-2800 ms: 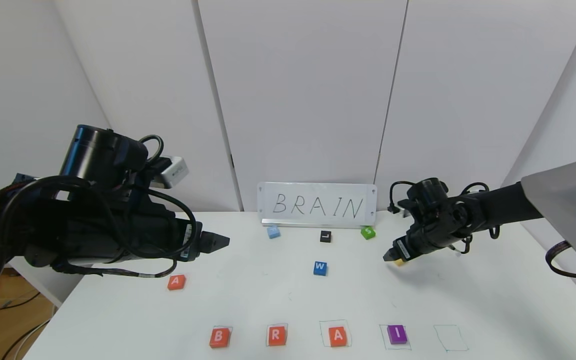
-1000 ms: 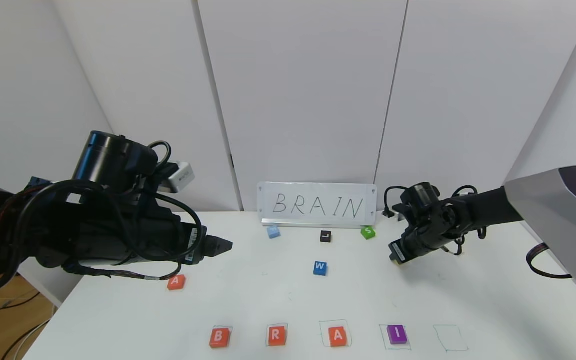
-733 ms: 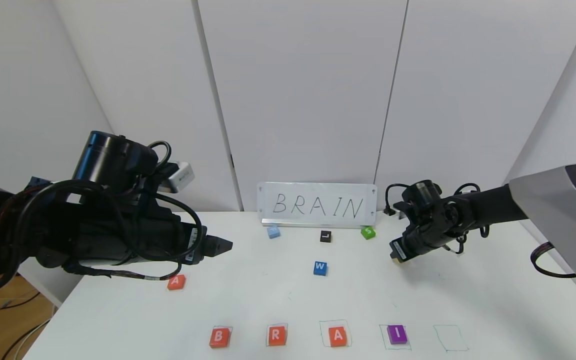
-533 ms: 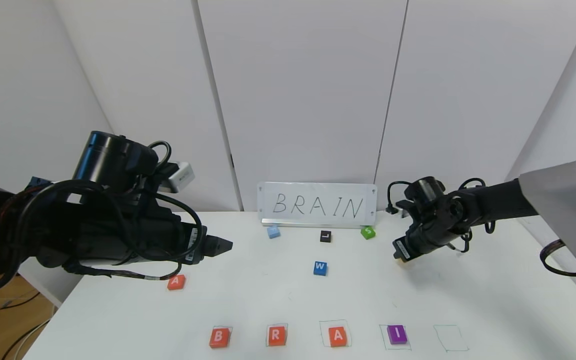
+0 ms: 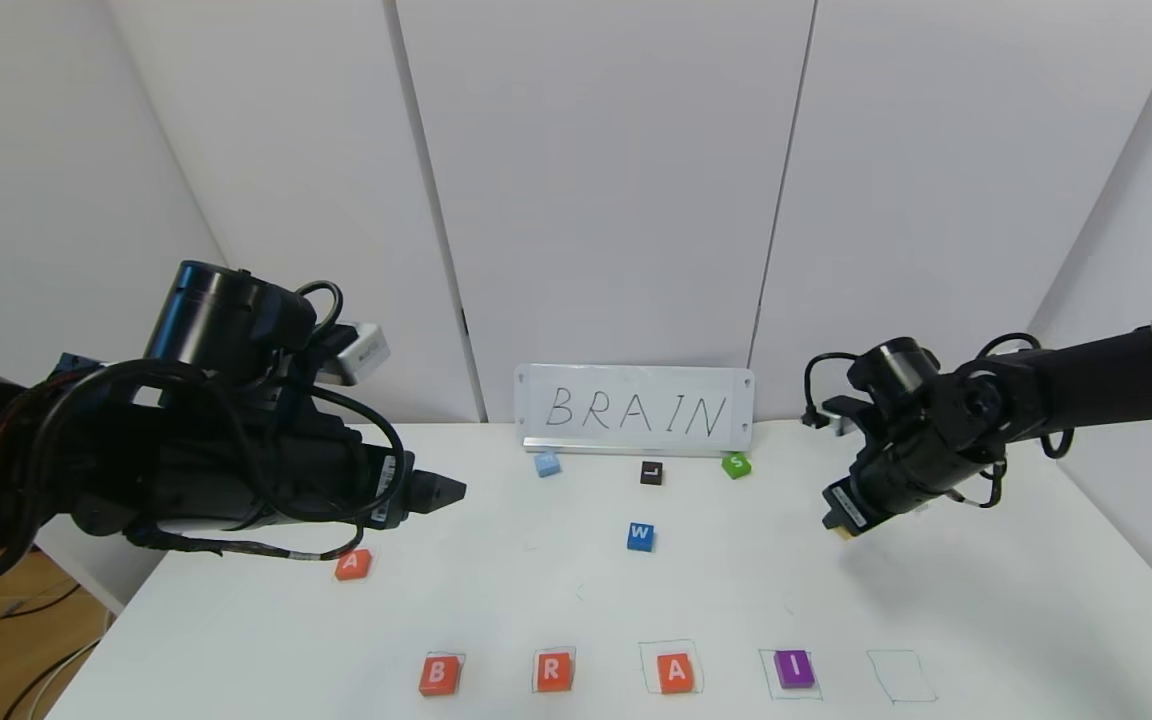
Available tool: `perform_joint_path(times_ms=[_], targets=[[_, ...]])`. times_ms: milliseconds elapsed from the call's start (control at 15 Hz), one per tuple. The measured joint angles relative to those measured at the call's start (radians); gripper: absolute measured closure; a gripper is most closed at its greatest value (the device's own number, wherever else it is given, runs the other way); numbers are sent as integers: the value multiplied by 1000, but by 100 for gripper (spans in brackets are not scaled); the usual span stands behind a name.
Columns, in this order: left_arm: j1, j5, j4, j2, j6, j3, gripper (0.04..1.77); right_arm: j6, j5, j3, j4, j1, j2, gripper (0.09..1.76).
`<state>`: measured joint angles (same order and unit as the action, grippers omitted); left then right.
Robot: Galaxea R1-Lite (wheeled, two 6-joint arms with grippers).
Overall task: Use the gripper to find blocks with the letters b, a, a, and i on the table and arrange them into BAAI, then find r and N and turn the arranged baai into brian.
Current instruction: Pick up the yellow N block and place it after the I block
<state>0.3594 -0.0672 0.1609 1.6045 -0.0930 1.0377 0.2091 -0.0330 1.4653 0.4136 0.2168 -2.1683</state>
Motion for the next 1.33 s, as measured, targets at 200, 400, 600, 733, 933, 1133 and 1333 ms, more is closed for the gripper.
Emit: perform_joint_path(times_ms=[200,400,600,733,933,1133,1333], targets=[[1,0,0,-9,0,-1,9,46,0,-94,-3,-5,89,132],[1,0,1,-19,1,-5,9,109,-2,-177,-48,-13,150,132],[1,0,0,-25,1,-8,9,131,-4,-220,-80,-25,180,132],[1,-1,0,-27,13,-10,9,186,-31,-271,-158,-36,201,132],[1,-1,-1,-22,18,-12,9,375,-111,-461,-262,-77,259,132],[2,-1,-3,-19,30,-19,9,550,-174,-561,-282,-123,313,132],[11,-1,-2,-24,39,-27,9,642,-179,-605,-282,-131,331,132]])
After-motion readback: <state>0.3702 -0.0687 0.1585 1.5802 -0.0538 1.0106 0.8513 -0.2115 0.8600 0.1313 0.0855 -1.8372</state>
